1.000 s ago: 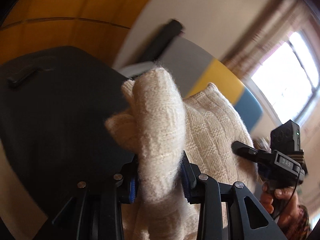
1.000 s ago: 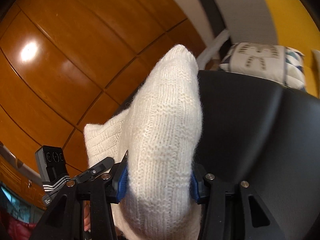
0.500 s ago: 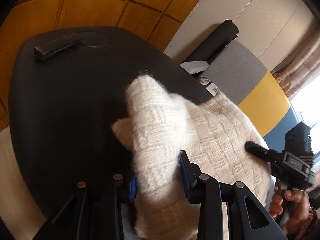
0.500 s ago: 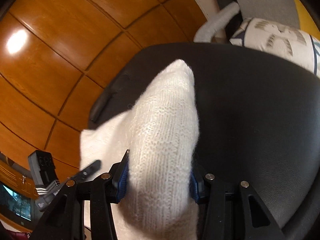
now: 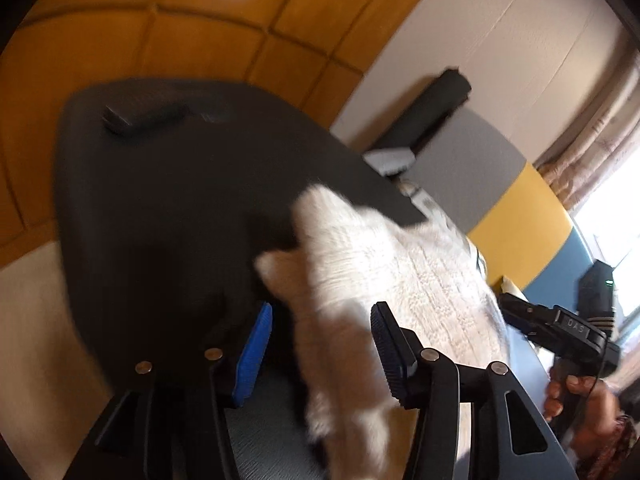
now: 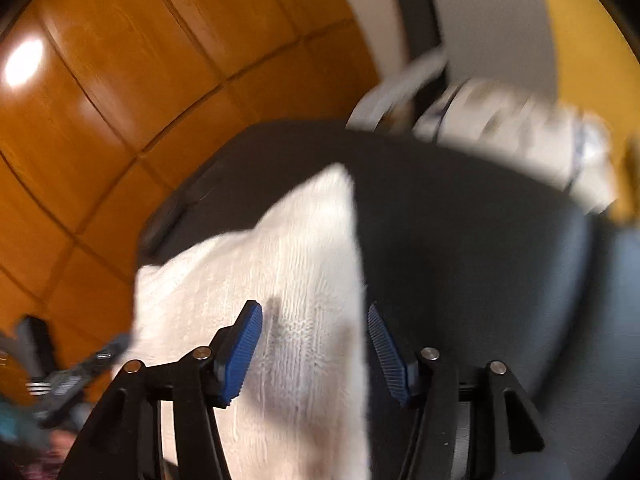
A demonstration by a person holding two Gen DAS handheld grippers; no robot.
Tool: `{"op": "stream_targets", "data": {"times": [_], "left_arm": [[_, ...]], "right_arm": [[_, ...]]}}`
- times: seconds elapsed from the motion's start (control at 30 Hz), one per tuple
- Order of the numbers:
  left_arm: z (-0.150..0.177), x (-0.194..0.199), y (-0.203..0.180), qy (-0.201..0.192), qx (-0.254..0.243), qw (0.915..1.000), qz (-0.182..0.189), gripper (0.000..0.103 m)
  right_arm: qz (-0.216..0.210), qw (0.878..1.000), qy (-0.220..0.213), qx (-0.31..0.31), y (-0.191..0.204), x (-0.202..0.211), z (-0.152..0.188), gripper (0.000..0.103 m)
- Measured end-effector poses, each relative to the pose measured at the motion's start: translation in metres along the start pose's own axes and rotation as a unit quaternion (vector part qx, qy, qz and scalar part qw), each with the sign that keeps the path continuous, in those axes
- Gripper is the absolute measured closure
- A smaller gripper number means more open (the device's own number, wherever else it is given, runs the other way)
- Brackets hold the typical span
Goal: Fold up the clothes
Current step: 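Lay the folded sweater down and open both grippers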
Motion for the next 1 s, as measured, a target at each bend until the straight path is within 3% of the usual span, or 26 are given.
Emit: {"op": "stream_targets", "data": {"times": [0.03,0.13,0.27,0.43,0.53,0.77,0.9,0.97,1.0], "left_arm": [[0.001,0.010,0.001,-0.011,0.000,0.9999,0.000,0.050],[0.005,0.031,0.003,-0.038,0.000,0.9993,-0.004,0.051],[-0.001,0.042,-0.004,-0.056,-0.008,0.9984,-0.006,0.051],[-0.007,0.053,-0.010,-0.059,-0.016,0.9980,-0.012,0.051],[-0.003,0.060,-0.003,-0.054,-0.014,0.9982,-0.021,0.051],[0.015,0.051,0.009,-0.029,0.001,0.9986,-0.045,0.051],[0.026,0.049,0.010,-0.022,-0.002,0.9972,-0.071,0.049],[0.031,0.049,0.010,-0.017,-0.002,0.9963,-0.084,0.039],[0.034,0.049,0.010,-0.015,-0.001,0.9959,-0.090,0.036]], "right_arm": [[0.017,0.999,-0.018,0.023,0.009,0.012,-0.004,0.058],[-0.012,0.996,-0.030,0.084,0.061,0.020,-0.006,0.073],[-0.061,0.988,0.002,0.144,0.122,-0.008,0.006,0.075],[-0.102,0.981,0.044,0.159,0.169,-0.052,0.031,0.075],[-0.102,0.977,0.059,0.176,0.181,-0.067,0.053,0.076],[-0.085,0.980,0.024,0.177,0.180,-0.058,0.085,0.075],[-0.074,0.989,0.017,0.129,0.167,-0.033,0.093,0.062],[-0.046,0.993,0.009,0.111,0.160,-0.016,0.098,0.056],[-0.029,0.994,0.006,0.105,0.157,-0.008,0.101,0.047]]}}
Point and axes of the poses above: each gripper's, at about its wrist camera, not at the fingertips, and x roughly against the way its jaws point, y to its left, z to its underside, the point moved 6 cm from there along -x, roughly the way its jaws point, and after that the axes turned 13 degrees about x, right-handed, at the moved point
